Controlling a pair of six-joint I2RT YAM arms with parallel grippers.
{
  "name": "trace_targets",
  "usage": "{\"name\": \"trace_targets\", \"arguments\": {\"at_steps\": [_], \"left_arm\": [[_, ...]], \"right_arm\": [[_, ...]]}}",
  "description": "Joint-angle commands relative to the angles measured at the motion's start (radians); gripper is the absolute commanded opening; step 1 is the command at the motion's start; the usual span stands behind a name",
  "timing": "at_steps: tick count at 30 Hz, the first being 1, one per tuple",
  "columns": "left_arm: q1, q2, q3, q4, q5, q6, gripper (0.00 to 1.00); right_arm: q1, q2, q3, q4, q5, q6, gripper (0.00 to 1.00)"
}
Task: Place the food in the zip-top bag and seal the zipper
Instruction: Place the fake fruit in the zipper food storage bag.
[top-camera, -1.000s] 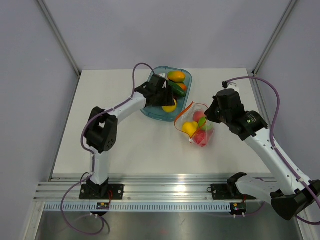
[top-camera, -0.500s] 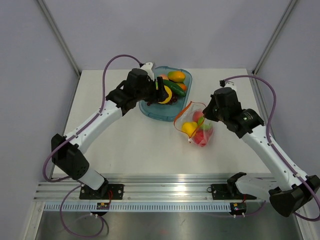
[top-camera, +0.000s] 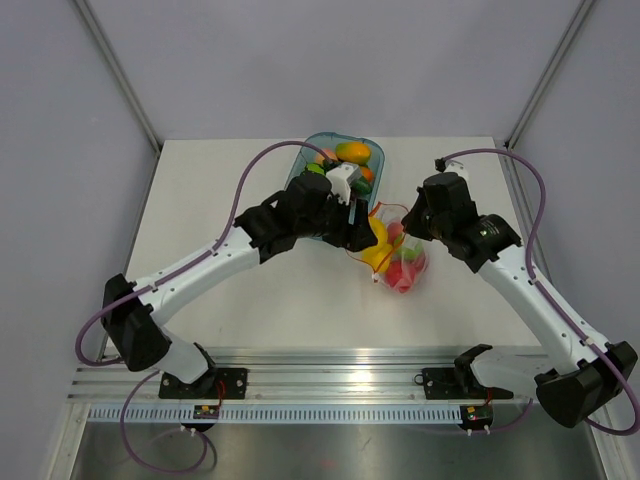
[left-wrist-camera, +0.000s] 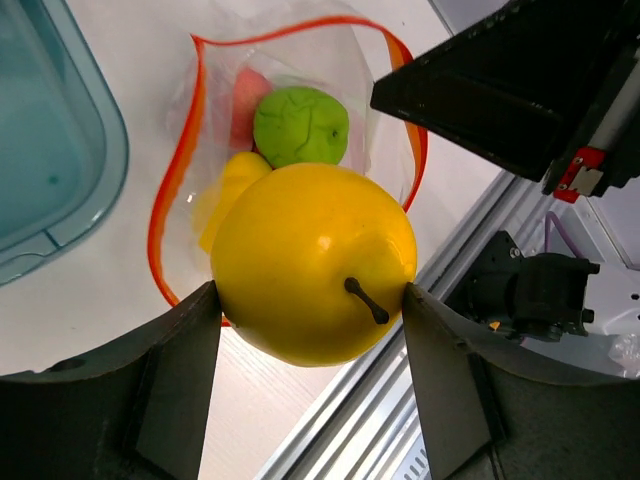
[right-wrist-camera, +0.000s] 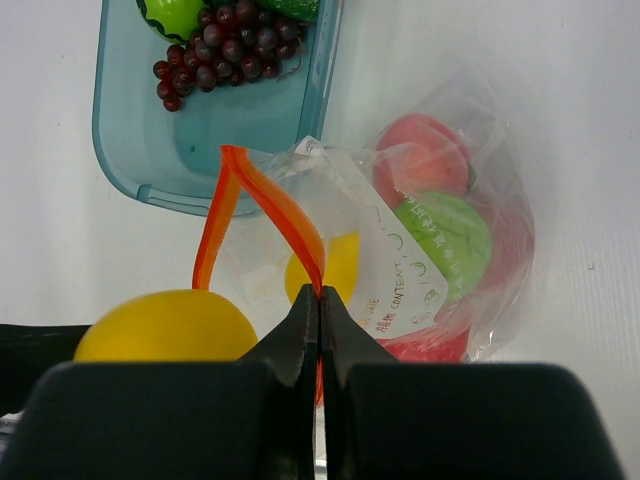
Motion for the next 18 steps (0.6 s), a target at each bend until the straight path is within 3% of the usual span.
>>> {"name": "trace_targets", "arguments": {"at_steps": [1, 11, 13, 15, 18], "left_arm": [[-0.002, 0.023, -0.010, 0.096, 0.066, -0.034, 0.34], [-0.019, 0.192, 0.098, 0.130, 0.092, -0.060, 0.37], [-0.019, 0.230, 0.151, 0.102, 0.086, -0.052, 0.68], [-0.023, 0.250, 0.176, 0.072, 0.108, -0.039, 0.88], [-0.034, 0.239, 0.193, 0.047, 0.108, -0.017, 0.99]], "right_arm": [[-0.001, -0.026, 0.001, 0.041, -0.006, 0.009, 0.00], [-0.001, -0.066, -0.001, 0.022, -0.023, 0.015, 0.00], [-0.001, -0.081, -0.001, 0.013, -0.025, 0.016, 0.00], [-0.001, -0.090, -0.001, 0.005, -0.020, 0.015, 0.00], [-0.001, -0.093, 0.001, -0.001, -0.009, 0.010, 0.00]]}}
